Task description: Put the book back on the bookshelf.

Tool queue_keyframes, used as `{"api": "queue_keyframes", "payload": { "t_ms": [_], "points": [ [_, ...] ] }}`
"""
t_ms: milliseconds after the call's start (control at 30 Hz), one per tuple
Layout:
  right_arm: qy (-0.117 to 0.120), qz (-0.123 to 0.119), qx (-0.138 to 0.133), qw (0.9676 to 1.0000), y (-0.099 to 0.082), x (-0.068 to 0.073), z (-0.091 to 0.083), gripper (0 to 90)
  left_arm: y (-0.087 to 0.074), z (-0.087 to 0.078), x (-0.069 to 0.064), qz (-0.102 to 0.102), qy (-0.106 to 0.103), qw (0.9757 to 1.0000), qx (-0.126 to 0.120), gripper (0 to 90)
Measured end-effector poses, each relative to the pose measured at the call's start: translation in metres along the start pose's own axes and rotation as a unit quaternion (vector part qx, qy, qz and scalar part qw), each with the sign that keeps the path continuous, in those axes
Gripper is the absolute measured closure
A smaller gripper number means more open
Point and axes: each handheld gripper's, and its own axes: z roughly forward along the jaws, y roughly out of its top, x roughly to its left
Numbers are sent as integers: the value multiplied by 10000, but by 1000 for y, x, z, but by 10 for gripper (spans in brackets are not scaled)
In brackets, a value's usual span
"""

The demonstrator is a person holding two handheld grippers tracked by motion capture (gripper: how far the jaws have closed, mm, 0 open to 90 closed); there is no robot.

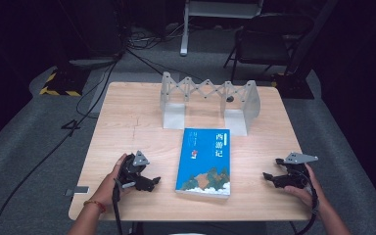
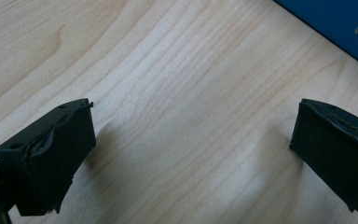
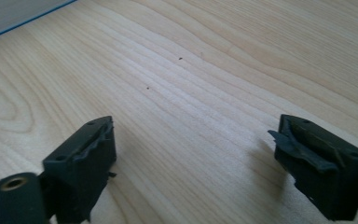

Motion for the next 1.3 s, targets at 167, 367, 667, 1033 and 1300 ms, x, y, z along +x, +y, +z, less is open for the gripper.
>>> {"api": "queue_keyframes", "payload": {
  "t_ms": [167, 367, 667, 1033, 1300],
  "points": [
    [-129, 136, 86, 9998, 1, 0, 2, 46, 1, 2, -8, -89, 69, 9999, -28, 4],
    [-138, 154, 121, 9997, 3, 0, 4, 33, -11, -9, -27, 22, -45, 10000, -16, 6],
    [-94, -327, 220, 9992, 19, 14, 8, 212, -11, -9, -56, 374, -380, 9986, 0, 3],
    [792, -1455, 469, 9851, 66, 59, 41, 216, 4, 5, -76, 562, -548, 9969, -15, 2],
    [994, -1708, 594, 9785, 82, 76, 62, 219, 16, 15, -77, 575, -530, 9969, -23, 6]
  ]
}}
